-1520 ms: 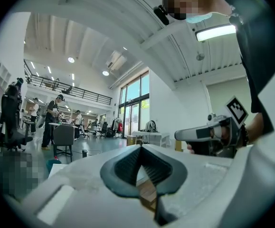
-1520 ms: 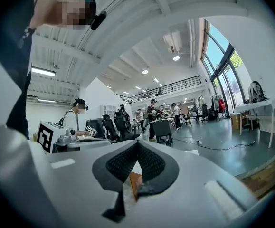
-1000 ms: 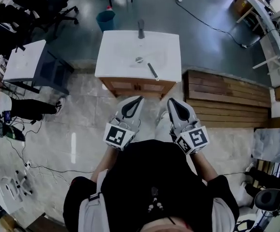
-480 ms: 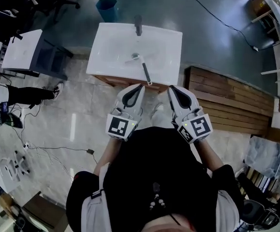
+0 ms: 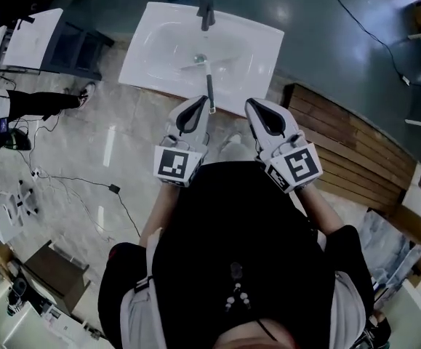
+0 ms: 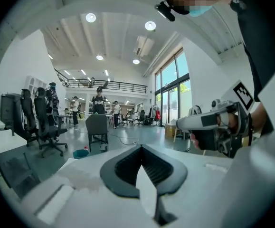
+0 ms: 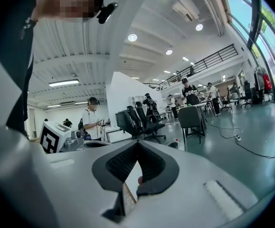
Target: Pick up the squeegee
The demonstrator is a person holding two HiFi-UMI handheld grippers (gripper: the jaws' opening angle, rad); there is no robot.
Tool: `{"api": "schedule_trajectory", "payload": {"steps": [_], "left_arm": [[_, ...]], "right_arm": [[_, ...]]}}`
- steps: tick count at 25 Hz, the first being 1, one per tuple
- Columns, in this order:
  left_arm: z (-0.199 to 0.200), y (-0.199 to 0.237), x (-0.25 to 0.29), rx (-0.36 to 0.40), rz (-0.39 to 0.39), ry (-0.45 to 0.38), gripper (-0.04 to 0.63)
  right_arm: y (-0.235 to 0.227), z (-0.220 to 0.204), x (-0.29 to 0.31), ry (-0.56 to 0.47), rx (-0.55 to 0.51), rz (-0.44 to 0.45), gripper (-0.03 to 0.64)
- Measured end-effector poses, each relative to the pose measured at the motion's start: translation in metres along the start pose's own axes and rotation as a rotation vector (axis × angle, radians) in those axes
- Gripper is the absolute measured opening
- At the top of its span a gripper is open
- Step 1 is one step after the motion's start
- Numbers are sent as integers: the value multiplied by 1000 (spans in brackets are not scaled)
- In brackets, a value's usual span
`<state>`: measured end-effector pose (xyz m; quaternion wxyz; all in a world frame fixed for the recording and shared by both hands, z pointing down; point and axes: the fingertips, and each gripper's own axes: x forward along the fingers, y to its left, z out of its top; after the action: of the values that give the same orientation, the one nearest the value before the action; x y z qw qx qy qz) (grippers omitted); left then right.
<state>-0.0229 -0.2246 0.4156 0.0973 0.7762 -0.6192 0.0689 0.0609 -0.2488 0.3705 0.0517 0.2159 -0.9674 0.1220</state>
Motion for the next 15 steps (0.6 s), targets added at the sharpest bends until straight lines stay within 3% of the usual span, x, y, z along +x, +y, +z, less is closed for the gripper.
{"api": "schedule_trajectory", "payload": {"steps": [4, 12, 15], "left_arm": [[-17, 10, 21, 35, 60, 31, -2], [-58, 34, 49, -97, 228, 150, -2], [-82, 45, 63, -124, 258, 193, -2]], "right_arm": [[-20, -5, 14, 15, -1, 51, 3], [-43, -15, 19, 53, 35, 69, 3], [-53, -24, 25, 76, 50, 58, 3]]}}
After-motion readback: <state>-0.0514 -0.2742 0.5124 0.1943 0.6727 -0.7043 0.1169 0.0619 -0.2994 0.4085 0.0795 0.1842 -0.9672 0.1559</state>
